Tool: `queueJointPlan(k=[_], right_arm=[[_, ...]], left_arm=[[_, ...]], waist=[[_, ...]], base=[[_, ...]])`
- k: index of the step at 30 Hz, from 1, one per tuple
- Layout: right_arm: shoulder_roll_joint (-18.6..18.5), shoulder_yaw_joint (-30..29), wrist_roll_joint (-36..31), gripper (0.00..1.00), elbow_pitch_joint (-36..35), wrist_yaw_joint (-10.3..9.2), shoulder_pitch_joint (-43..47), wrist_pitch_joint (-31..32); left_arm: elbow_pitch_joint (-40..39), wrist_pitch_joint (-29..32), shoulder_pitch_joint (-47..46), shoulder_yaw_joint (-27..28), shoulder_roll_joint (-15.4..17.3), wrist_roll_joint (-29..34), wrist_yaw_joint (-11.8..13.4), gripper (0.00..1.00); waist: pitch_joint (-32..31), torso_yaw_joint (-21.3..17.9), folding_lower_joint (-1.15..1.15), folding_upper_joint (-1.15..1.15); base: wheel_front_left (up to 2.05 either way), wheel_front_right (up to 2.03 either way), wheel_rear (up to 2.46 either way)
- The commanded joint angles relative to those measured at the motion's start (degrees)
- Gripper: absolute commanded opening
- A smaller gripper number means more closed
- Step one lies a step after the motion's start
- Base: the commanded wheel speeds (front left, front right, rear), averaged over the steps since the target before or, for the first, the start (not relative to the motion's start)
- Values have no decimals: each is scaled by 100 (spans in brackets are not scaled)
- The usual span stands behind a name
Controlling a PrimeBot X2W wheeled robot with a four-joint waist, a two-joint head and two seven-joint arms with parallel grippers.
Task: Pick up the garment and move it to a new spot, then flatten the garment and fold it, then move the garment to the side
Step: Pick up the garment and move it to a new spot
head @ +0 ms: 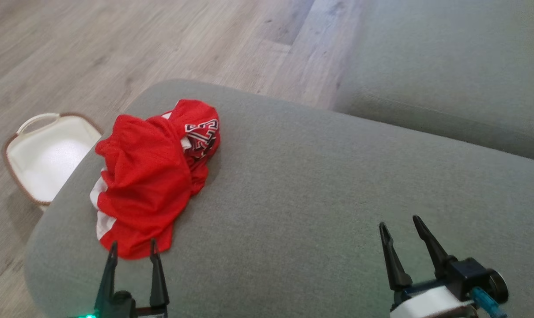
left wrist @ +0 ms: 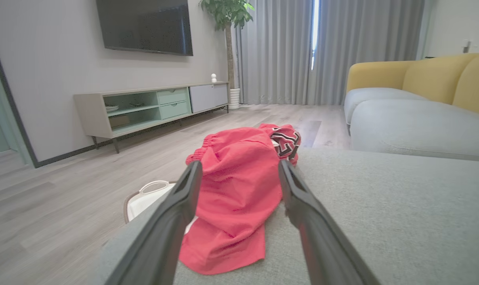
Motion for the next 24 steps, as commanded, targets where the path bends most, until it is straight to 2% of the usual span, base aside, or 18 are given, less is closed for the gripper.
queueJointPlan(k=[1,9,15,19,22,24], right_arm=[[-62,162,-33,100,-148,42,-345,-62],[-62,197,-137,100,-93,42,-454,-62],[-62,49,-316,100,-88,42,-338,-62],[-62,-149,-495,100,-117,42,-141,-62],[-62,-222,-751,100,-196,42,-154,-62],[-68,-263,-967,100,-239,42,-229,-62]], left_arm=[[-226,-56,-284,203,-22,0,46,100],[-399,-56,-309,466,-25,83,336,100],[-532,-56,-631,731,165,149,468,100],[-428,-56,-1120,935,404,52,362,100],[-420,-56,-1656,1023,580,26,254,100],[-270,-56,-2115,997,649,-59,85,100]], waist=[[126,121,0,0],[293,276,0,0],[481,454,0,0],[632,543,0,0],[988,464,0,0],[1252,430,0,0]], base=[[0,0,0],[0,0,0],[0,0,0],[0,0,0],[0,0,0],[0,0,0]])
